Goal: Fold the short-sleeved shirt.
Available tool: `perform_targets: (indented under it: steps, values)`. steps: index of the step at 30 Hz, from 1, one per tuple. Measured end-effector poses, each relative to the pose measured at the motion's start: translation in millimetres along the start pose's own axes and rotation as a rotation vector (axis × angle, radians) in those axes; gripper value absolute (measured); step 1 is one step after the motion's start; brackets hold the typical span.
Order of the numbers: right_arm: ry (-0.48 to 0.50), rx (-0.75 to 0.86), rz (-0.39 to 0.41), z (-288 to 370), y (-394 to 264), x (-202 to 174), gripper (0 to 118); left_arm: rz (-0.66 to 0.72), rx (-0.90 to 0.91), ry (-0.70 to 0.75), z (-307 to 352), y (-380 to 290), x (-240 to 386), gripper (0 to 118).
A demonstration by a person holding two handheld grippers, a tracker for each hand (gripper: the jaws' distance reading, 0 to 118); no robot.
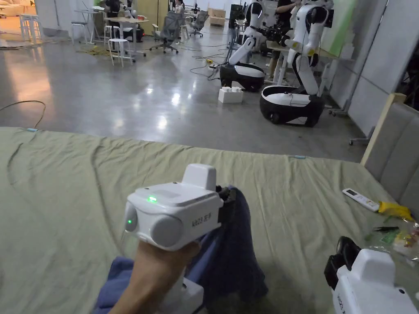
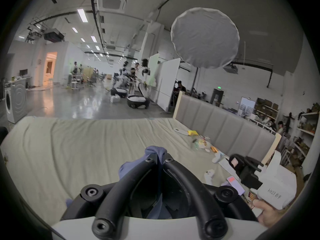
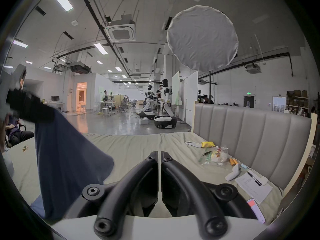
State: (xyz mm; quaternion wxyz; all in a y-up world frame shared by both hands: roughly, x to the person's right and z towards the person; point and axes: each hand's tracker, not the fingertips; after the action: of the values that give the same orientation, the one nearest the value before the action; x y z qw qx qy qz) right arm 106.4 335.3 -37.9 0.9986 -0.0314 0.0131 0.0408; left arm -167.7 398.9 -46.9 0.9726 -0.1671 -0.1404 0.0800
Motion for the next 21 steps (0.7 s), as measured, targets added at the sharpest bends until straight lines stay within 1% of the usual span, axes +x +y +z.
perform_targets:
  steps: [2,5,8,11,12,13,14,15,17,18,20,21]
  values:
    - [-0.016,-0.007,-0.021,0.4,-2.0,8.6,3,0.032,-0.050,-0.015,-11.1,-23.8,16.8,5]
    - [-0.031,-0.012,-0.027,2.1,-4.4,17.2,3,0.066,-0.132,-0.044,-21.5,-64.5,37.0,5]
    - [-0.032,-0.022,-0.025,3.1,-10.2,21.1,3,0.102,-0.191,-0.040,-22.6,-101.5,52.1,5]
    - [-0.025,-0.038,-0.017,2.8,-15.9,21.6,3,0.110,-0.233,-0.050,-16.9,-130.1,63.4,8]
    - [-0.022,-0.045,-0.015,2.8,-17.9,20.8,3,0.111,-0.243,-0.058,-13.4,-137.5,66.6,13]
    - [-0.019,-0.049,-0.016,2.8,-18.9,20.2,3,0.110,-0.253,-0.064,-10.2,-143.4,69.6,24]
    - [-0.016,-0.054,-0.016,2.7,-19.8,19.5,3,0.095,-0.264,-0.055,-4.4,-147.1,72.9,49]
    - [-0.010,-0.059,-0.015,2.6,-20.4,18.6,3,0.082,-0.264,-0.049,2.2,-150.0,75.5,71]
    - [0.000,-0.065,-0.009,3.0,-19.9,14.6,3,0.057,-0.220,-0.069,20.3,-151.3,75.6,99]
    - [0.006,-0.066,-0.005,2.8,-19.5,12.8,3,0.047,-0.194,-0.073,9.4,-148.1,75.1,102]
    - [0.022,-0.069,0.003,1.3,-17.8,8.5,3,0.036,-0.141,-0.052,8.2,-146.2,74.2,102]
    - [0.031,-0.072,0.007,0.0,-16.3,5.6,3,0.037,-0.108,-0.017,7.0,-144.8,72.6,101]
